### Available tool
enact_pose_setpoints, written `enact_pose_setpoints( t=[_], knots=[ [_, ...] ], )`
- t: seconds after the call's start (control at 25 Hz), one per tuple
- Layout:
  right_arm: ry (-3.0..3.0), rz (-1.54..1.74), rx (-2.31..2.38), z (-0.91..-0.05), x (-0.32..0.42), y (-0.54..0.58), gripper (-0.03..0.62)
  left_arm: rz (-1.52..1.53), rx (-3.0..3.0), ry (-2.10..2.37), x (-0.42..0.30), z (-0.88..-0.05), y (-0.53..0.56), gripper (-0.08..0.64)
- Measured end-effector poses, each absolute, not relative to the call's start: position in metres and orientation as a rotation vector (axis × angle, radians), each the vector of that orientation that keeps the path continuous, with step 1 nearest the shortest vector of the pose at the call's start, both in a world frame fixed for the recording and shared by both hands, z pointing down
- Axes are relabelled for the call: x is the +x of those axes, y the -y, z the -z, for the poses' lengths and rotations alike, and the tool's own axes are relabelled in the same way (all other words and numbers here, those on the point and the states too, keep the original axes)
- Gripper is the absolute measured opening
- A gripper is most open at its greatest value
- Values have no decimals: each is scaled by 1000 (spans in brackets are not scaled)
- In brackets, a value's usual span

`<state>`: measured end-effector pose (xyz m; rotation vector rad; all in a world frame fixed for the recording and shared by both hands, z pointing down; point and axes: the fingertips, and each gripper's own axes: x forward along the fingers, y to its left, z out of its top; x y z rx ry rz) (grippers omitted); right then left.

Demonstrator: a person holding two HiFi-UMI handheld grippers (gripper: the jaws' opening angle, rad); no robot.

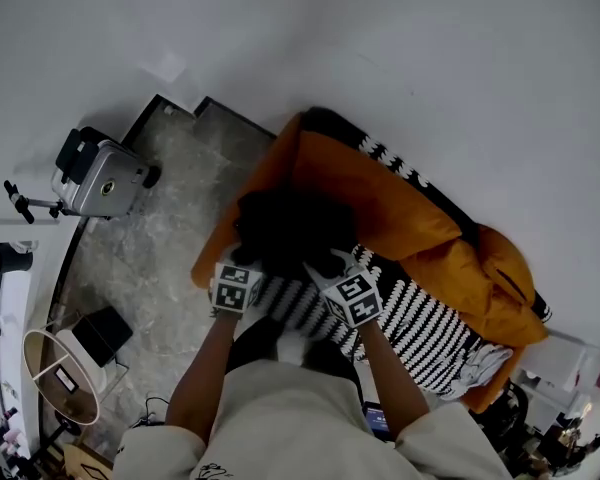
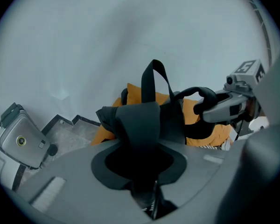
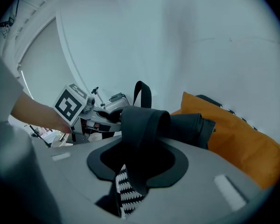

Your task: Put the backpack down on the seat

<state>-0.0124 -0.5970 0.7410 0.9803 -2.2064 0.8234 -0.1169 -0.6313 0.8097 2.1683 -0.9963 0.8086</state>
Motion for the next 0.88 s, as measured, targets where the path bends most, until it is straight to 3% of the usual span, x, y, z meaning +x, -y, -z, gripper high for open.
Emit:
enact_pose_setpoints(
  t=[0.28, 0.48, 0.76, 0.88],
  knots=[
    [2171, -828, 1001, -754, -12, 579, 141, -818, 2154, 968, -117, -822, 617, 97],
    [2184, -856, 1039, -754, -9, 569, 198, -833, 2110, 982, -120, -833, 610, 132],
    [2147, -903, 1107, -762, 1, 559, 281, -827, 2105, 1006, -116, -840, 606, 343],
    [2127, -921, 1123, -766, 7, 552, 315, -826, 2099, 1012, -115, -844, 604, 393]
  ],
)
